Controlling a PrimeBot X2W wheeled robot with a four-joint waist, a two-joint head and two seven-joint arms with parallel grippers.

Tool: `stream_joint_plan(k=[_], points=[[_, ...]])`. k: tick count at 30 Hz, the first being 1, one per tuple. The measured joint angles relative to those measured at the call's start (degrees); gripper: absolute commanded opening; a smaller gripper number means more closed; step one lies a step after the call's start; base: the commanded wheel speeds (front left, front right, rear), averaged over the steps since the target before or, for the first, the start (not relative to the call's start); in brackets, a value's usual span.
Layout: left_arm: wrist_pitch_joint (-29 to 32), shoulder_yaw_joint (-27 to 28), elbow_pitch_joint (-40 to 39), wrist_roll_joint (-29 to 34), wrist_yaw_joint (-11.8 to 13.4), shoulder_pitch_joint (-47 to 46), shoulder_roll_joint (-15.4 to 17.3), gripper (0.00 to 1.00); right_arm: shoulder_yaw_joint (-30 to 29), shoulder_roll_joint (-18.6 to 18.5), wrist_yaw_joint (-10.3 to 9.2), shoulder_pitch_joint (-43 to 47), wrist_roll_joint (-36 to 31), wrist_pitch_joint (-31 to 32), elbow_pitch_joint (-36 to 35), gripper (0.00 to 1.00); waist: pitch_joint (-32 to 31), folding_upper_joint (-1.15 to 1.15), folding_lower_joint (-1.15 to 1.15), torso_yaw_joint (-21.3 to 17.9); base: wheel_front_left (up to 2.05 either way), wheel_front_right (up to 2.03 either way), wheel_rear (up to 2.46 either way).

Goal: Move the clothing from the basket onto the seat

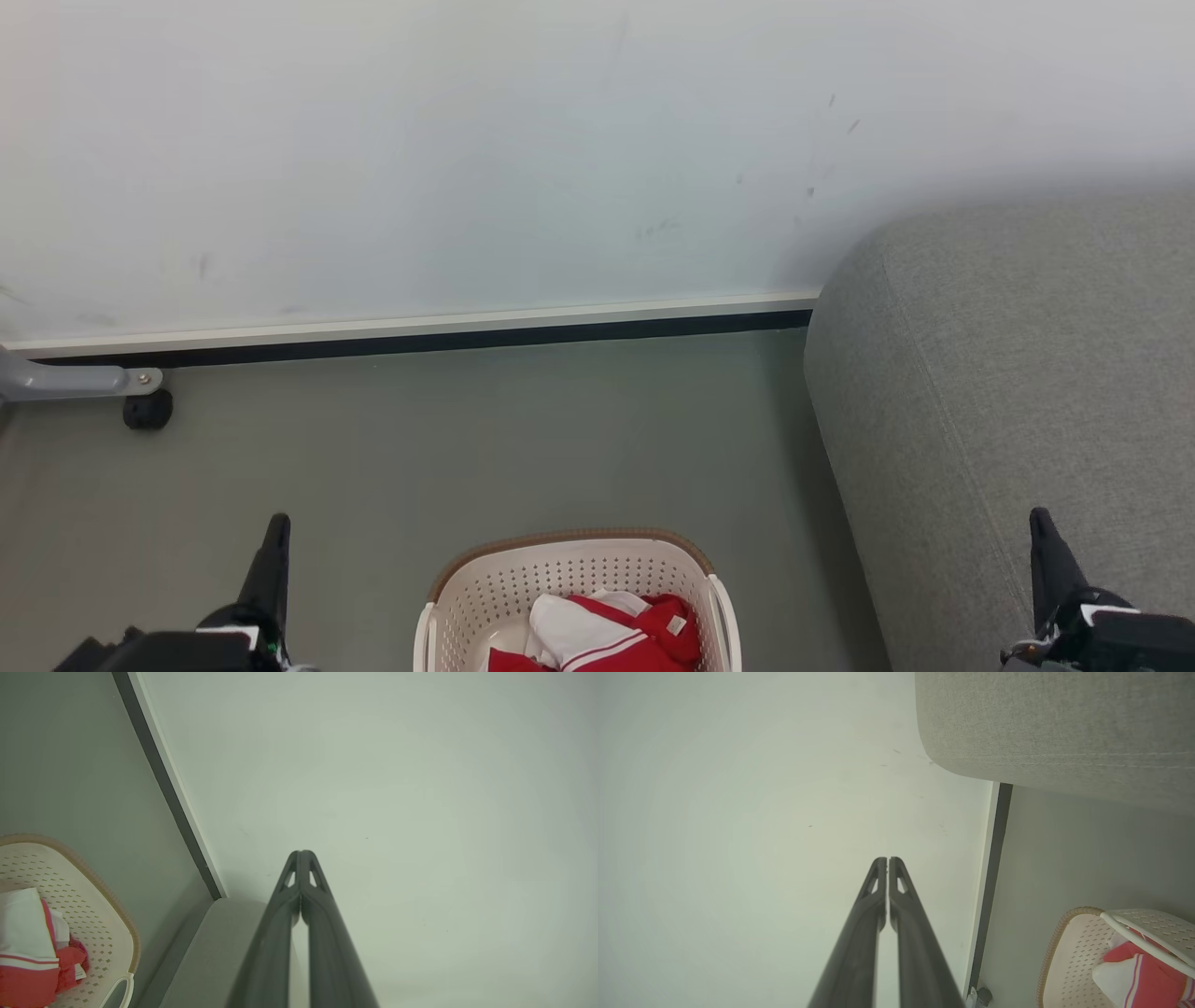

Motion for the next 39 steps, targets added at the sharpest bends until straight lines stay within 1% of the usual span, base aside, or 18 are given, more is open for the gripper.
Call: stream_joint_plan(k=[1, 2, 3, 7, 19, 21, 24, 27, 37, 39], points=[[0.00, -0.08, 0.44, 0.00, 0.03, 0.23, -0.05, 0.00, 0.07, 0.09, -0.02, 0.18, -0.01, -0.01, 0.48, 0.00, 0.00, 0.00, 0.00, 0.00, 0.00, 0.00, 0.00], [0.00, -0.12, 1.02, 0.00, 0.07, 0.66, -0.20, 0.00, 0.10, 0.24, -0.09, 0.53, -0.01, -0.01, 1.09, 0.00, 0.00, 0.00, 0.00, 0.00, 0.00, 0.00, 0.00], [0.00, -0.16, 1.62, 0.00, 0.08, 1.25, -0.34, 1.00, 0.16, 0.47, -0.10, 1.07, -0.01, -0.01, 1.74, 1.00, 0.00, 0.00, 0.00, 0.00, 0.00, 0.00, 0.00], [-0.08, -0.52, 3.20, 0.00, 0.08, 3.32, -0.77, 1.00, 0.55, 1.16, -0.30, 2.95, -0.02, -0.14, 3.47, 1.00, 0.00, 0.00, 0.00, 0.00, 0.00, 0.00, 0.00], [-2.19, -2.63, 2.30, 1.05, 0.08, 3.40, -0.76, 1.00, 2.29, 1.13, -0.43, 3.00, -1.53, -2.21, 3.00, 1.00, -0.60, 0.00, 0.00, -0.03, 0.00, 0.00, 0.00], [-2.68, -2.77, 2.02, 2.09, 0.10, 3.44, -0.75, 1.00, 2.38, 1.13, -0.92, 3.02, -2.44, -2.63, 2.71, 1.00, -0.69, 0.00, 0.00, -0.05, 0.00, 0.00, 0.00], [-3.16, -2.86, 1.43, 3.37, 0.60, 3.59, -0.74, 1.00, 2.65, 1.12, -1.44, 3.13, -4.35, -3.20, 2.12, 1.00, -0.84, 0.00, 0.00, -0.08, 0.00, 0.00, 0.00], [-3.78, -3.18, 0.79, 4.95, 1.08, 3.59, -0.73, 1.00, 3.16, 1.11, -2.36, 3.23, -6.39, -3.83, 1.53, 1.00, -0.98, 0.00, 0.00, -0.11, 0.00, 0.00, 0.00], [-5.70, -4.80, -1.19, 14.13, 3.13, 3.69, -0.66, 1.00, 6.23, 0.96, -3.88, 3.26, -16.28, -5.65, -0.35, 1.00, -1.41, 0.00, 0.00, -0.20, 0.00, 0.00, 0.00], [-6.09, -5.39, -1.48, 16.03, 3.61, 3.80, -0.48, 1.00, 6.86, 0.77, -3.94, 3.28, -18.11, -6.03, -0.49, 1.00, -1.49, 0.00, 0.00, -0.20, 0.00, 0.00, 0.00]])
